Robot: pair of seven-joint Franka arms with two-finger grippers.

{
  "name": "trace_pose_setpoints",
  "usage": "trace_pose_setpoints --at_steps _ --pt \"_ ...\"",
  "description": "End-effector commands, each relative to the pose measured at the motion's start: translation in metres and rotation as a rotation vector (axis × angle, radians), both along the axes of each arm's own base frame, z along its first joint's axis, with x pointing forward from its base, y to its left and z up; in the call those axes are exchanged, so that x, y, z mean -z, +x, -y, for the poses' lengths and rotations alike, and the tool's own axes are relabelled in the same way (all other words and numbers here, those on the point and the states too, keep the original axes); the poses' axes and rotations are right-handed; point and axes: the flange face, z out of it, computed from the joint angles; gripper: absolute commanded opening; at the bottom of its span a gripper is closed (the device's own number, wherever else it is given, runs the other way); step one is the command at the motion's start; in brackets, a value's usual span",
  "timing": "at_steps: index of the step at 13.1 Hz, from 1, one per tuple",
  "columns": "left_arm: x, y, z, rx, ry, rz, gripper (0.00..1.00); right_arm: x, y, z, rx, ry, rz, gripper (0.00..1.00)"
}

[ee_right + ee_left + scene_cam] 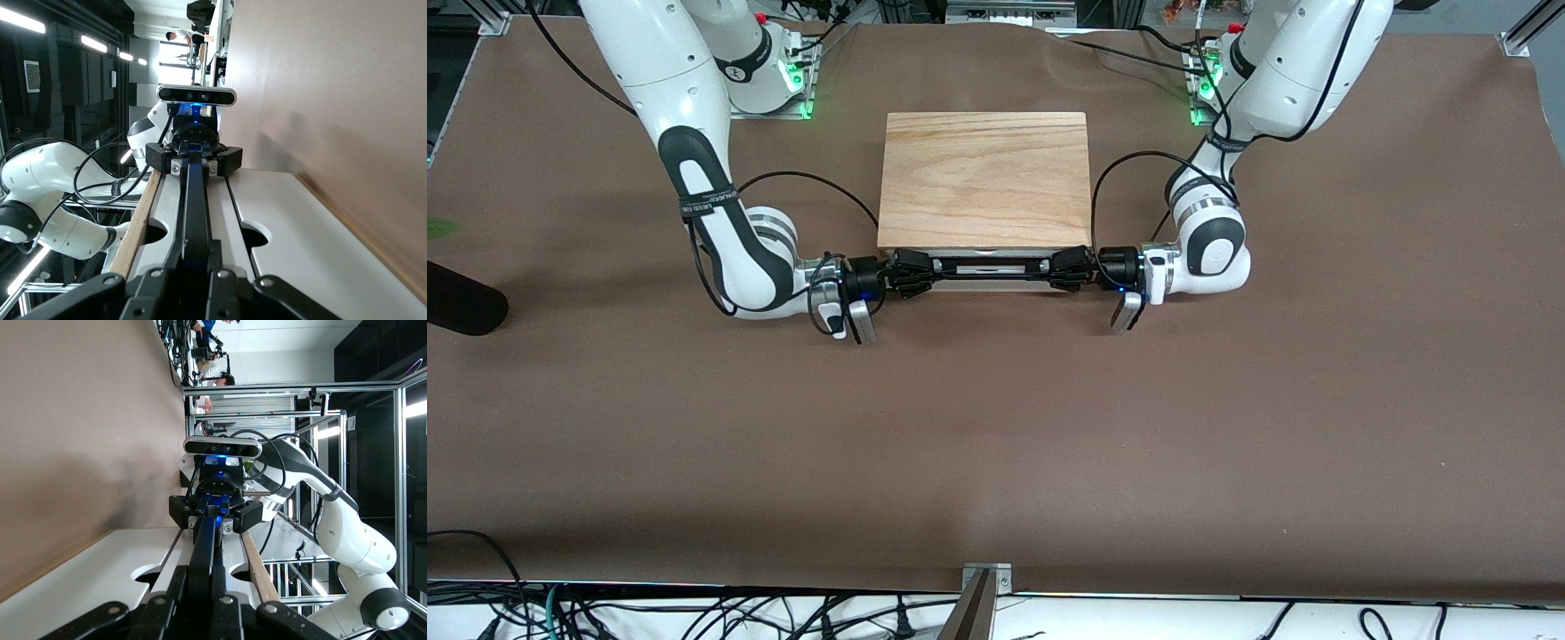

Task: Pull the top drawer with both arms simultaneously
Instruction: 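Pull the drawer handle outward with both grippers, sliding the drawer open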

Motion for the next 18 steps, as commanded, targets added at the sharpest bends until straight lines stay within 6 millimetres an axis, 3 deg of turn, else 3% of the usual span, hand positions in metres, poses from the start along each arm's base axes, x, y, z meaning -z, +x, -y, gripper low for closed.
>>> trace_pose_setpoints --at_steps 1,7,12,18 --pt "0.023 -0.016 0.003 -0.01 0.019 -0.001 0.0 -0.015 0.04 0.009 0.034 0.048 0.108 0.0" --pt "0.018 0.018 -0.006 -0.055 0.007 0.03 0.0 -0.03 0.081 0.012 0.067 0.063 0.116 0.0" --pt "0.019 0.054 -0.018 -0.091 0.013 0.039 0.0 -0.055 0.115 0.029 0.111 0.067 0.079 0.0" --pt "0.019 0.079 -0.026 -0.115 0.021 0.017 0.0 -0.069 0.146 0.034 0.153 0.091 0.062 0.0"
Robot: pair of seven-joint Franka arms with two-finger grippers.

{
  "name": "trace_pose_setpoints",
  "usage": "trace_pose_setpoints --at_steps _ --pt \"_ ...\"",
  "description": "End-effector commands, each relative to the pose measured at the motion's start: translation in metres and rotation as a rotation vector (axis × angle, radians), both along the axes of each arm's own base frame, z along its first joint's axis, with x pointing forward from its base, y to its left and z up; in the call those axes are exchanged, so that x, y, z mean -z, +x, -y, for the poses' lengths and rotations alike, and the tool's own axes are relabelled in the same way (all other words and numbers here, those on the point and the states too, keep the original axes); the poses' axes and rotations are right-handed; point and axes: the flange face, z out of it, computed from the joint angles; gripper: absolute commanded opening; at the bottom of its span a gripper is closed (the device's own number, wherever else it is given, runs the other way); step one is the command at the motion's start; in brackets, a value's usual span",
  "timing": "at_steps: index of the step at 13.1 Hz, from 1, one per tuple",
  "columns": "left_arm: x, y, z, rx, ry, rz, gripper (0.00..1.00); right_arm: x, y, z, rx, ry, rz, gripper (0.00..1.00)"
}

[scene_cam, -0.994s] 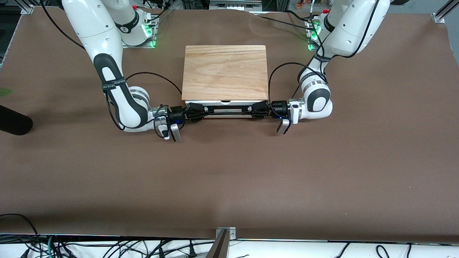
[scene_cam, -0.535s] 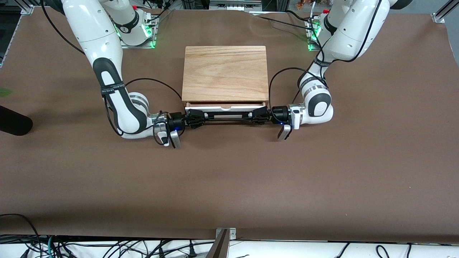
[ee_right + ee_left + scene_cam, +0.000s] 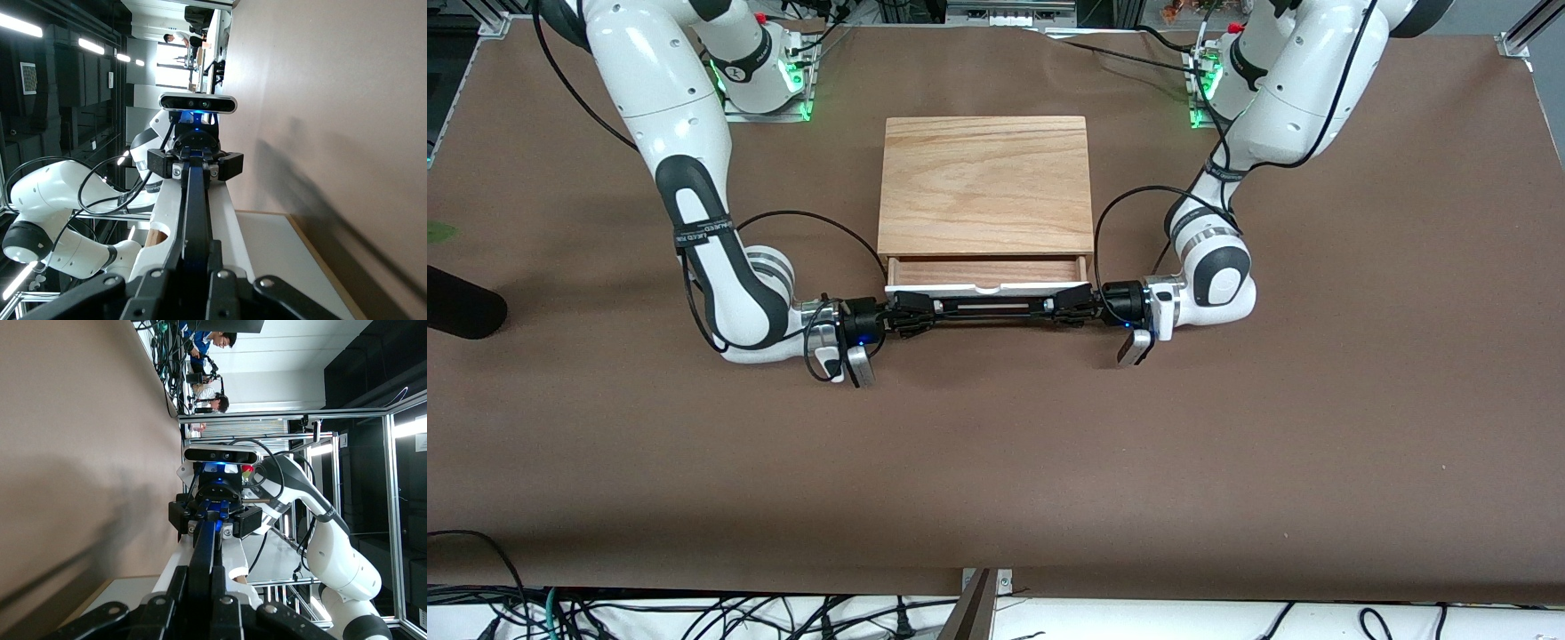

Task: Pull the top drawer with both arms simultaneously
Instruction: 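Pull the drawer handle outward with both grippers, sliding the drawer open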

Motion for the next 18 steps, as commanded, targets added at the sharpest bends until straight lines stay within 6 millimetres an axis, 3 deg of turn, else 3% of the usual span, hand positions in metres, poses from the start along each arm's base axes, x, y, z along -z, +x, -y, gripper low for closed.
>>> trace_pose_setpoints --at_steps 1,9,15,16,17,18 --pt "0.017 0.017 -0.019 -0.063 0.046 -0.005 0.0 -0.062 0.07 0.04 0.163 0.107 0.048 0.0" --pt "0.022 0.051 -0.039 -0.098 0.061 -0.039 0.0 -0.071 0.087 0.04 0.201 0.146 0.052 0.0" --pt "0.021 0.072 -0.043 -0.119 0.071 -0.073 0.0 -0.062 0.085 0.042 0.194 0.146 0.044 0.0" --pt "0.022 0.075 -0.043 -0.123 0.075 -0.074 0.0 -0.062 0.085 0.042 0.194 0.145 0.039 0.04" --pt "0.025 0.077 -0.043 -0.123 0.075 -0.089 0.0 -0.06 0.084 0.042 0.193 0.143 0.033 0.24" --pt "0.023 0.081 -0.046 -0.128 0.075 -0.095 0.0 -0.059 0.083 0.042 0.193 0.141 0.031 0.54"
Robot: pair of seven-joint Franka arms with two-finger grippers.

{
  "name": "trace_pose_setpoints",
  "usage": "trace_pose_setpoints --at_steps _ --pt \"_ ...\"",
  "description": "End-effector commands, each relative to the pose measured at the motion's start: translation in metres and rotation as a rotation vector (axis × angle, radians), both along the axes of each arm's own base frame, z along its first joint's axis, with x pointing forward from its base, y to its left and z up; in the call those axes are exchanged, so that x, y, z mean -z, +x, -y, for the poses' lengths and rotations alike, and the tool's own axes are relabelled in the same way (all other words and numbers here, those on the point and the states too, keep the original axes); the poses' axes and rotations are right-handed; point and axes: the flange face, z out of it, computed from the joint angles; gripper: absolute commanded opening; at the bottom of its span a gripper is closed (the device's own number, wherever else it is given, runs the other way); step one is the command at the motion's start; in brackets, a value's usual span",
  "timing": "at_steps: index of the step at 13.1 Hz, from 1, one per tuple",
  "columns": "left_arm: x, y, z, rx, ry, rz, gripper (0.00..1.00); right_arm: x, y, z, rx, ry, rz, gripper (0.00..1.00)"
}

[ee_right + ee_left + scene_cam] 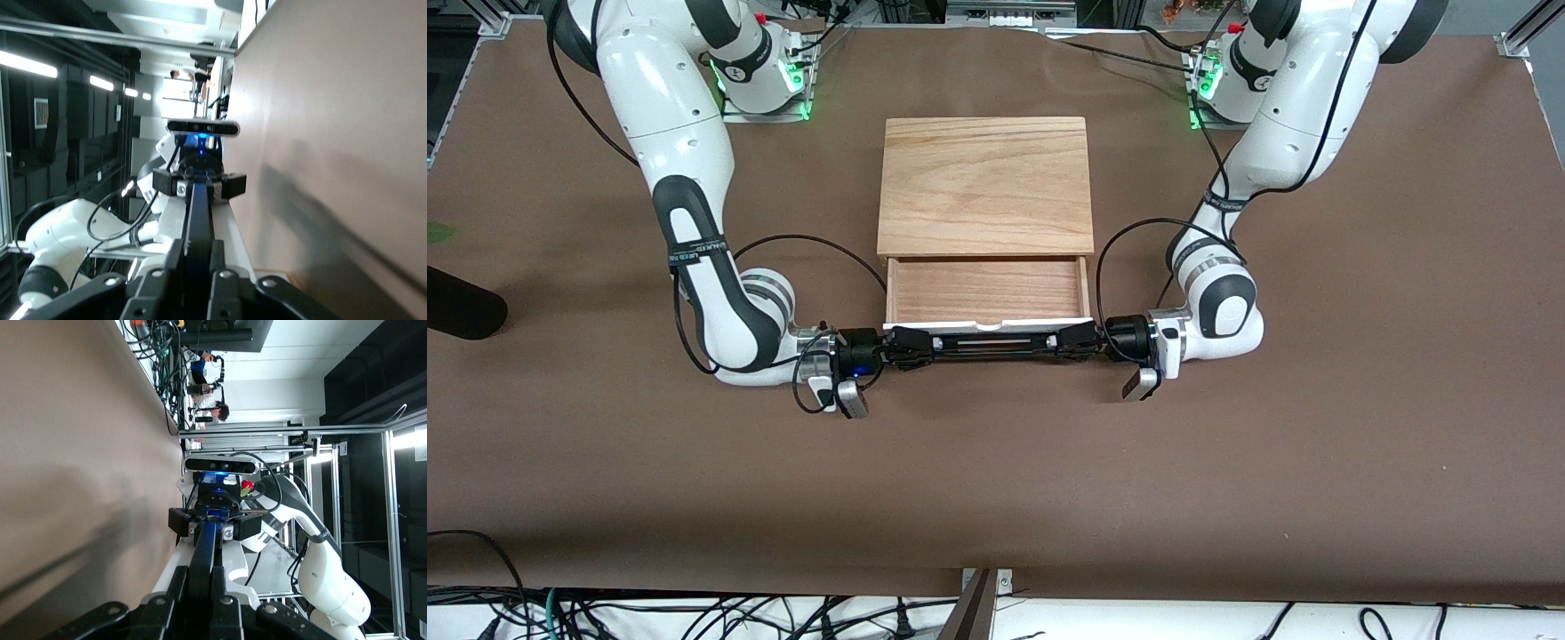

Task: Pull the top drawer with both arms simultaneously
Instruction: 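Pull the drawer handle outward with both grippers, sliding the drawer open, then open both grippers and draw them away from the drawer handle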

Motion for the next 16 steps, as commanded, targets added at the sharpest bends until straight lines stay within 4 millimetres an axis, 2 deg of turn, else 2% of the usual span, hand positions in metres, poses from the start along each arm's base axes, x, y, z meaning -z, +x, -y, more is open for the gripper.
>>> trace_pose_setpoints --at_steps 1,5,7,8,10,11,14,15,16 --pt "0.028 0.027 -0.043 -0.116 0.079 -0.082 0.0 -0.054 0.032 0.035 0.057 0.105 0.041 1.0" --pt "0.029 0.03 -0.046 -0.122 0.077 -0.096 0.0 -0.054 0.033 0.046 0.041 0.069 0.046 1.0" --pt "0.023 0.031 -0.045 -0.127 0.069 -0.096 0.04 -0.052 0.034 0.065 0.005 -0.002 0.046 1.0" --pt "0.022 0.03 -0.045 -0.127 0.069 -0.097 0.22 -0.053 0.035 0.073 -0.013 -0.036 0.044 1.0" --pt "0.008 0.033 -0.048 -0.13 0.058 -0.119 0.35 -0.075 0.037 0.086 -0.046 -0.124 0.025 1.0" --pt "-0.002 0.034 -0.048 -0.13 0.047 -0.144 0.52 -0.092 0.038 0.096 -0.063 -0.195 -0.002 1.0" --pt "-0.017 0.036 -0.048 -0.129 0.03 -0.172 0.52 -0.149 0.032 0.11 -0.132 -0.454 -0.047 1.0" --pt "-0.024 0.036 -0.048 -0.126 0.027 -0.184 0.55 -0.168 0.029 0.116 -0.147 -0.564 -0.035 1.0" --pt "-0.031 0.033 -0.051 -0.127 0.026 -0.189 0.88 -0.185 0.026 0.124 -0.17 -0.701 -0.008 1.0"
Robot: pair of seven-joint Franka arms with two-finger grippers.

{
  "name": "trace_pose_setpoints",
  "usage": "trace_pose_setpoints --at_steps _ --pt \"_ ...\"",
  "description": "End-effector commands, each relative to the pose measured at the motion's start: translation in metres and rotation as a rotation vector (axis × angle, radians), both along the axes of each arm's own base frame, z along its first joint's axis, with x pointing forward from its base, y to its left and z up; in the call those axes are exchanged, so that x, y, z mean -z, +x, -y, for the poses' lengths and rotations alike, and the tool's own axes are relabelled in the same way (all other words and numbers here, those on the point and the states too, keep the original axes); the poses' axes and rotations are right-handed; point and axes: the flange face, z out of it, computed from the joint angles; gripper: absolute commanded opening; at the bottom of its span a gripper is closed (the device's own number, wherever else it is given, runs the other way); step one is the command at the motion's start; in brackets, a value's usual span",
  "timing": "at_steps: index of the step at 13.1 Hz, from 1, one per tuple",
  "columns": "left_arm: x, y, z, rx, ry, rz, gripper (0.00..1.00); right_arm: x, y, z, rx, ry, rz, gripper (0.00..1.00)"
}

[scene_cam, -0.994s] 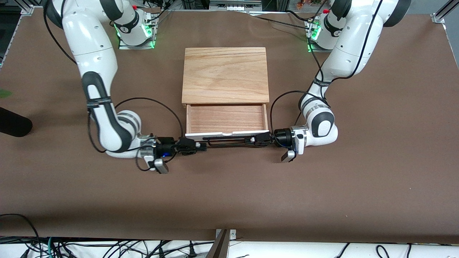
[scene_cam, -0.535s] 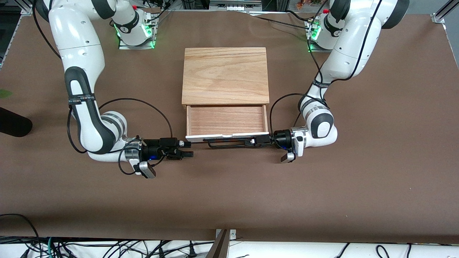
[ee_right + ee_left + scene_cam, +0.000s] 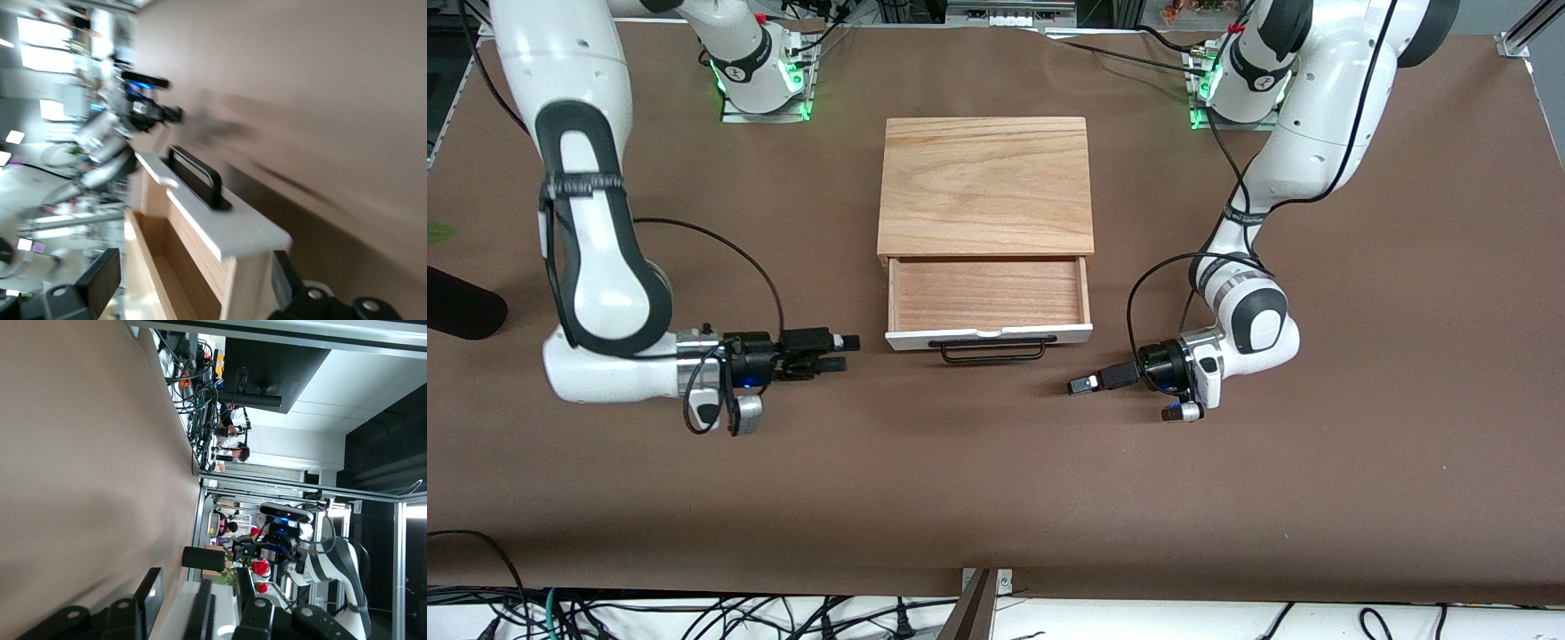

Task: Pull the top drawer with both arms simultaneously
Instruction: 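Open both grippers and draw them away from the drawer handle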

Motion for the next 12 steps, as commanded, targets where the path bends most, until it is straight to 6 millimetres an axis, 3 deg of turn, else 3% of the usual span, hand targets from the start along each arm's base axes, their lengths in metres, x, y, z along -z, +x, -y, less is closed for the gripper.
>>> trace_pose_setpoints --at_steps 1,3,6,9,12 --pt "-0.027 -0.008 -0.005 -0.009 0.004 -0.026 1.0 -0.053 -0.013 0.018 -0.051 -0.3 0.053 1.0" --pt "-0.057 -0.008 -0.019 0.037 0.049 -0.044 1.0 -0.088 -0.022 0.029 -0.046 -0.467 0.061 1.0" --pt "-0.151 0.007 -0.071 0.12 0.332 -0.107 1.0 -0.125 -0.046 0.042 -0.11 -0.729 0.04 1.0" --pt "-0.203 -0.004 -0.106 0.191 0.546 -0.063 1.0 -0.174 -0.075 0.063 -0.167 -0.866 0.022 1.0" --pt "-0.27 -0.023 -0.14 0.274 0.897 -0.047 1.0 -0.2 -0.098 0.086 -0.197 -0.983 -0.035 1.0"
